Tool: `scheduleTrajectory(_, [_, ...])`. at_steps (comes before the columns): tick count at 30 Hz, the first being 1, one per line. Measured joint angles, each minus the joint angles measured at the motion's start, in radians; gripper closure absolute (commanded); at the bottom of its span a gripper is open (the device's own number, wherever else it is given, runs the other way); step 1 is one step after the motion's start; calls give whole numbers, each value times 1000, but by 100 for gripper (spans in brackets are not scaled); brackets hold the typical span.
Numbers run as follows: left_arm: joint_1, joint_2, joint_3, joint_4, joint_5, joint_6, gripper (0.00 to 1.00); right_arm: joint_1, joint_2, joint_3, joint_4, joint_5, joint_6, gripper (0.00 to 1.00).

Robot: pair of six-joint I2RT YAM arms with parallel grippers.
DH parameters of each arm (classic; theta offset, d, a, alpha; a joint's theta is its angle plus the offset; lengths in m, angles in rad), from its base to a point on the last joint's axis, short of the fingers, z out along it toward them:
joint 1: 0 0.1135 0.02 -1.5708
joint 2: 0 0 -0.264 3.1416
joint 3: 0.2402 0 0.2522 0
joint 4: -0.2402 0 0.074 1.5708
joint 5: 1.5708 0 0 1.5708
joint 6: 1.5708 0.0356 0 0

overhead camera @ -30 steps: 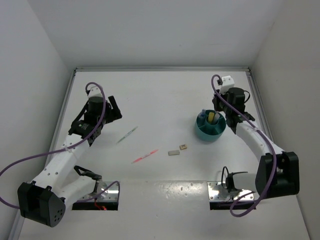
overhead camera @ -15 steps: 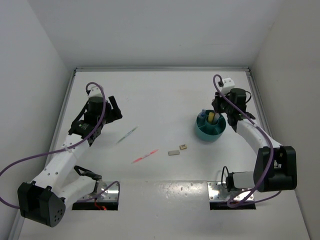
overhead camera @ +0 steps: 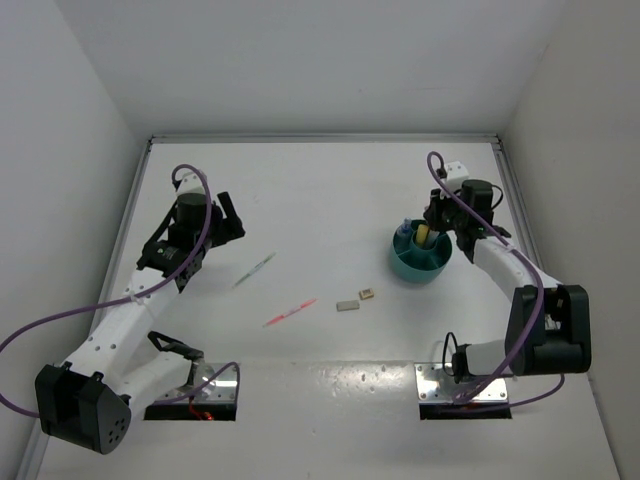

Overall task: Sort the stationery into containers
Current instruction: Place the pen in the storage box.

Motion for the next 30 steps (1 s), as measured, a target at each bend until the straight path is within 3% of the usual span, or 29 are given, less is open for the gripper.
scheduleTrajectory(1, [0,0,0,0,2,0,18,-4,0,0,-1,-7,-3,75])
scheduleTrajectory(3, [0,0,0,0,4,0,18,-8,0,-1,-5,-17,-8,68])
scheduleTrajectory(7, [0,0,0,0,6,0,18,-12,0,-1,-21,-36,-17,62])
scheduleTrajectory(20, [0,0,0,0,6,5,21,-35,-6,-1,-31,-71,-18,53])
scheduleTrajectory(21, [0,0,0,0,7,5,24,-36,-17,-1,-35,-70,-18,51])
scheduleTrajectory(24, [0,2,0,2,17,8,74,-37,-67,20,-68,-68,-16,43])
scheduleTrajectory(26, [0,9,0,7,25,15,100,-39,-95,68,-110,-77,-16,43])
scheduleTrajectory(28, [0,30,0,14,29,26,100,-39,-114,143,-151,-101,-20,72])
scheduleTrajectory(30, [0,78,1,18,39,43,80,-37,-121,237,-206,-167,-25,97])
